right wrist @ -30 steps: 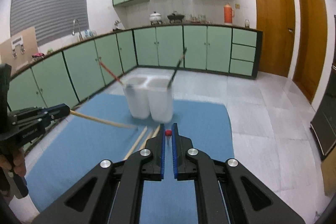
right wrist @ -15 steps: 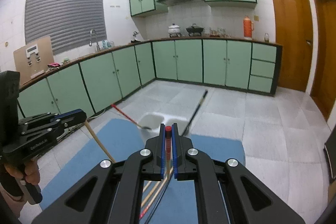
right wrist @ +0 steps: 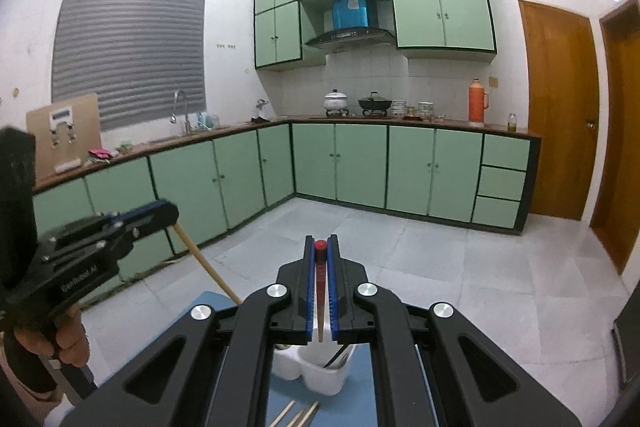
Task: Organize utensils
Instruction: 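Lift both chopsticks and lower them into the white utensil holder, then open both tools and move them back to the chopsticks on the mat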
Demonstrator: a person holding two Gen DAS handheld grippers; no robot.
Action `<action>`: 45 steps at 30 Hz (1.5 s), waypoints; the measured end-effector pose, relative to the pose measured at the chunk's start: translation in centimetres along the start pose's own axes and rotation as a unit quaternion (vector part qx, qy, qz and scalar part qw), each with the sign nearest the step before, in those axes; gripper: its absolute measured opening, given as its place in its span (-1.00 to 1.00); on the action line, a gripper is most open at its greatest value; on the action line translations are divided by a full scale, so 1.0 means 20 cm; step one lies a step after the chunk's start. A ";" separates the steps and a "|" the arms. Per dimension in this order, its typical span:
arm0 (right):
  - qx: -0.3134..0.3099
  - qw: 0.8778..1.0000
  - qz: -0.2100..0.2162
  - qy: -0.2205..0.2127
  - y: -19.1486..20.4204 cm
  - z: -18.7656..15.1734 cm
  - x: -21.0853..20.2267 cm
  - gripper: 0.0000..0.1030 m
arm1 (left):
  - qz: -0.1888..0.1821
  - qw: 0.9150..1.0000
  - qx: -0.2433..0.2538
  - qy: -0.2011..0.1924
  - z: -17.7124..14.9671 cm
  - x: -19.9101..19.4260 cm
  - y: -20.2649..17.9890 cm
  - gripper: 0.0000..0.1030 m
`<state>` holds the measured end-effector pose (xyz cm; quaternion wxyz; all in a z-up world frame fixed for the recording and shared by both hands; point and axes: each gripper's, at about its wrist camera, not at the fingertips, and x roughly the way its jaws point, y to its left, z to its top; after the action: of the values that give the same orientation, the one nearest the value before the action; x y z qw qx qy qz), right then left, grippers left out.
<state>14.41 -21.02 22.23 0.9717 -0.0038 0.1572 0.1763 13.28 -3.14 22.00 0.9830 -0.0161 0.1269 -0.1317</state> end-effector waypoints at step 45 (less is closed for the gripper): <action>0.114 0.975 -0.075 0.174 0.04 -1.42 -0.10 0.61 | 0.063 0.974 -0.008 0.216 -1.24 -0.11 0.17 0.67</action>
<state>3.66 -22.76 -4.14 0.9339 0.0644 0.3423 0.0808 5.77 0.80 -1.71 0.9385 0.0124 0.3380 -0.0690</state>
